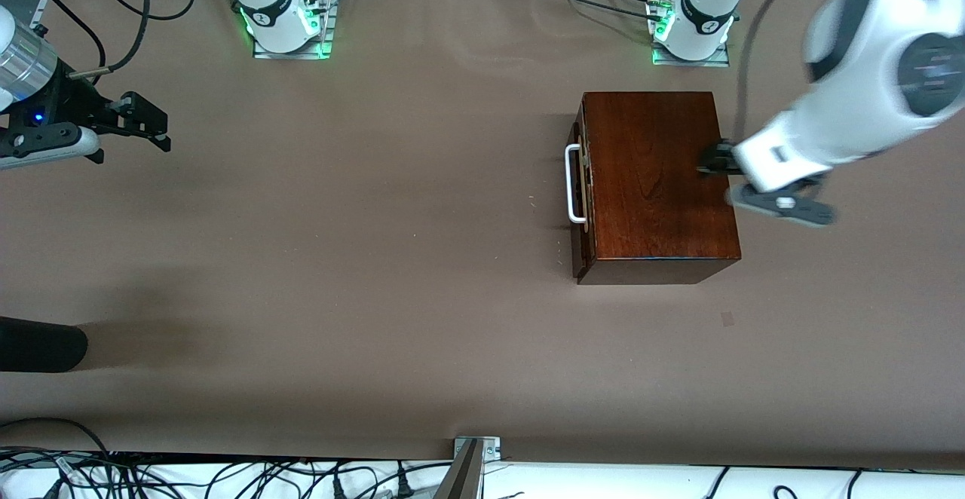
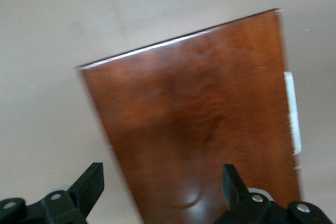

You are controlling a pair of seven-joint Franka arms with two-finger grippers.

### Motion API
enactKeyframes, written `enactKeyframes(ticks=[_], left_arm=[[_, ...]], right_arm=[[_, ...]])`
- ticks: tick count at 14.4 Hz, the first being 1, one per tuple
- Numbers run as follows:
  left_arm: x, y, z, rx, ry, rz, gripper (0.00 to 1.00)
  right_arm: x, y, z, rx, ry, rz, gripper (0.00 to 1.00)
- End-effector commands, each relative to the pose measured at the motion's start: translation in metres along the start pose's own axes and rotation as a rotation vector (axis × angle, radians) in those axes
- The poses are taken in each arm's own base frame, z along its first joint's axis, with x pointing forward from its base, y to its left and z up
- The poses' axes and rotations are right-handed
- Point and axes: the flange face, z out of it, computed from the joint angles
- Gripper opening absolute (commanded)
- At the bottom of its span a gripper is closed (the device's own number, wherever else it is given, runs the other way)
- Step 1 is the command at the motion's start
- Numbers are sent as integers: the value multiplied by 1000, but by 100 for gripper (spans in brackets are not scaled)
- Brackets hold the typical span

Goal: Open drawer, take yellow block, close drawer
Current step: 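Move the left gripper to the white drawer handle of the wooden box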

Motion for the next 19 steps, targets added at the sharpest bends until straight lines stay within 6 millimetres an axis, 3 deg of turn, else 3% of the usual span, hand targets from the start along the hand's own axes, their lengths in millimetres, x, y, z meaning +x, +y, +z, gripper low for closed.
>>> enactKeyframes(ticks=[1,4,6,8,12,16,19], left_arm=[[19,73,6,1,21,-49,100],[24,160,39,10,41,-136,100],[29,200,75,42,34,-144,100],[28,228,109,115,51,-183,100],[4,249,160,210,20,-197,100],[-6,266,185,252,56,-192,100],[-4,265,201,252,70,-197,100]], right_arm=[[-3,-1,-9,4,6,10,100],[-4,-1,-9,5,5,10,100],[-3,-2,-9,5,5,9,100],[-3,-1,-8,4,5,10,100],[-3,0,-7,4,5,12,100],[-3,0,-8,4,5,12,100],[-4,-1,-8,5,3,10,100]])
